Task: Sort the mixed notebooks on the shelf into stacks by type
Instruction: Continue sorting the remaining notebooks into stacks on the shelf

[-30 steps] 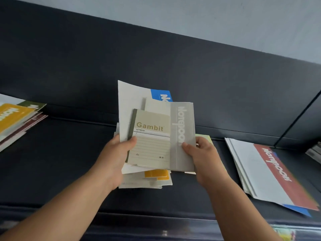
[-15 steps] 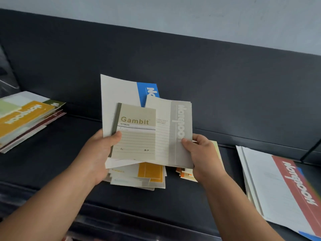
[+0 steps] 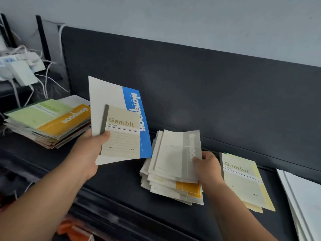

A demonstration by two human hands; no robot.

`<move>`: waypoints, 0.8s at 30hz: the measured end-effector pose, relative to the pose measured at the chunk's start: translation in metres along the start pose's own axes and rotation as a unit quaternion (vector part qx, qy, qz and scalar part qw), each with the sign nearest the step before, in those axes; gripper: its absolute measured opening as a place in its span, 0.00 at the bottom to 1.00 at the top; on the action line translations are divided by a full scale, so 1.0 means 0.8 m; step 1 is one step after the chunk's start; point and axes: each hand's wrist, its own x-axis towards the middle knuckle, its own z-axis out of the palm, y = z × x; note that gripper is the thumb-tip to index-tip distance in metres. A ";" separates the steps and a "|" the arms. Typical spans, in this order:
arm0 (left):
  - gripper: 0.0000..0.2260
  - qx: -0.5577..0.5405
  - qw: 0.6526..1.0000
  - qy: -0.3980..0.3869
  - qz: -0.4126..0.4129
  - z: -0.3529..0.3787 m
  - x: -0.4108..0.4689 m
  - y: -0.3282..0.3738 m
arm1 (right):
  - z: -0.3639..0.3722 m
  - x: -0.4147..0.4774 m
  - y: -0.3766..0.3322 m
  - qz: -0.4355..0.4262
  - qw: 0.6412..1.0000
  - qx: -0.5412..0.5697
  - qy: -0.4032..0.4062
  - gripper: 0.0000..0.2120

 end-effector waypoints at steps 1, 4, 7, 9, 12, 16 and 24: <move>0.09 -0.005 1.000 -0.002 -0.001 -0.002 0.002 0.002 | 0.003 0.000 0.001 -0.005 1.000 -0.017 -0.001 0.12; 0.09 -0.012 1.000 -0.024 -0.016 -0.002 0.005 0.002 | 0.009 -0.002 -0.003 -0.015 0.998 -0.066 0.004 0.13; 0.09 -0.008 0.998 -0.047 -0.034 0.012 0.006 -0.002 | 0.009 -0.009 -0.009 -0.024 0.993 -0.112 -0.001 0.17; 0.09 -0.008 0.996 -0.071 -0.047 0.024 0.003 -0.005 | 0.009 -0.013 -0.012 -0.036 0.990 -0.137 0.000 0.18; 0.09 -0.012 0.993 -0.103 -0.064 0.042 -0.004 -0.012 | 0.002 -0.020 -0.018 -0.081 0.991 -0.101 0.024 0.17; 0.10 -0.012 0.989 -0.133 -0.057 0.066 -0.017 -0.023 | -0.011 -0.045 -0.044 -0.047 0.994 0.084 -0.052 0.23; 0.06 0.000 0.987 -0.161 -0.020 0.130 -0.055 -0.037 | -0.052 -0.049 -0.026 -0.047 0.995 0.072 -0.053 0.45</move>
